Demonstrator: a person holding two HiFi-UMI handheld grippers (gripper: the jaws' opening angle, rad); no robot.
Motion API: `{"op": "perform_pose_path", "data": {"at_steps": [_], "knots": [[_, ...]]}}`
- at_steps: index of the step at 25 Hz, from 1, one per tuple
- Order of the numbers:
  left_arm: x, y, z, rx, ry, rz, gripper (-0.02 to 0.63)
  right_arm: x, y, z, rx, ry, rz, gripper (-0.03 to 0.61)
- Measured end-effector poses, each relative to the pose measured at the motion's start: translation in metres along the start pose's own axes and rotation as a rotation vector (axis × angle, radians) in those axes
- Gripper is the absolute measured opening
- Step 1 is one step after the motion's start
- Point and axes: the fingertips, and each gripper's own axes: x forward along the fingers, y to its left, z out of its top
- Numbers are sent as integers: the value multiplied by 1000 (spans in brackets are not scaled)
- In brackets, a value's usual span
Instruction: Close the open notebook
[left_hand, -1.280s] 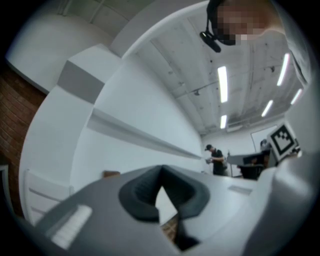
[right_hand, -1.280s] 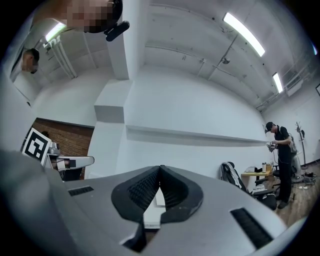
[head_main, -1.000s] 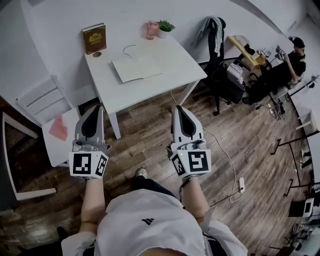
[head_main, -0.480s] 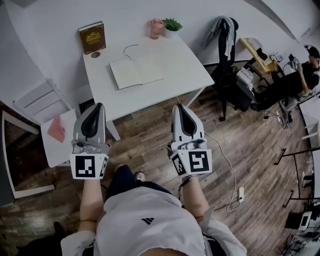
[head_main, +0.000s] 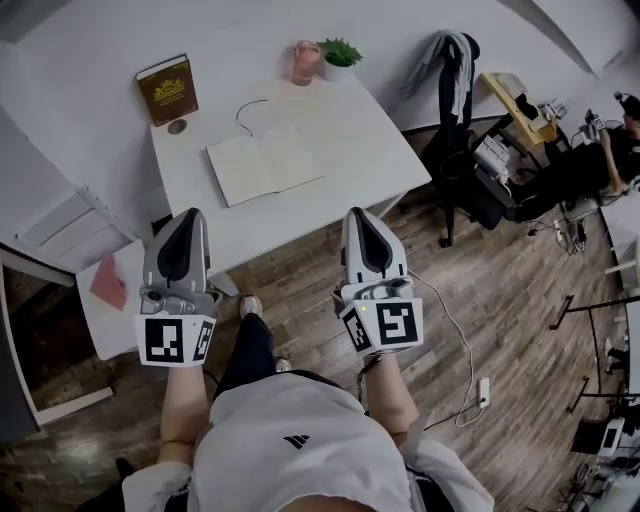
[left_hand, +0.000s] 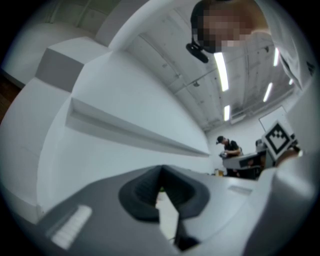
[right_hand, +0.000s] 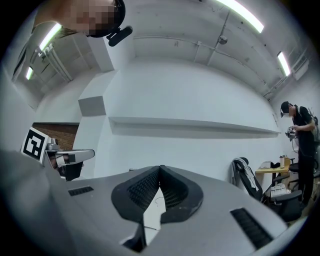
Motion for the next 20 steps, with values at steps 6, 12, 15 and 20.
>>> {"op": "perform_pose_path", "data": {"at_steps": [6,12,15,20], "knots": [[55,29,-16,-24,12,-18,8,56,-17,0,1,-6,-28,-6],[101,70,-34,16,38,2,8,112,-23,-1,1,-14,-43,-6],[120,89,-49,20,69,7,8,136,-23,-2,-1,-14,-45,-6],[146,114,-79,-40,127,-19,8,174,-22,-11,-2,-5,-53,-6]]}}
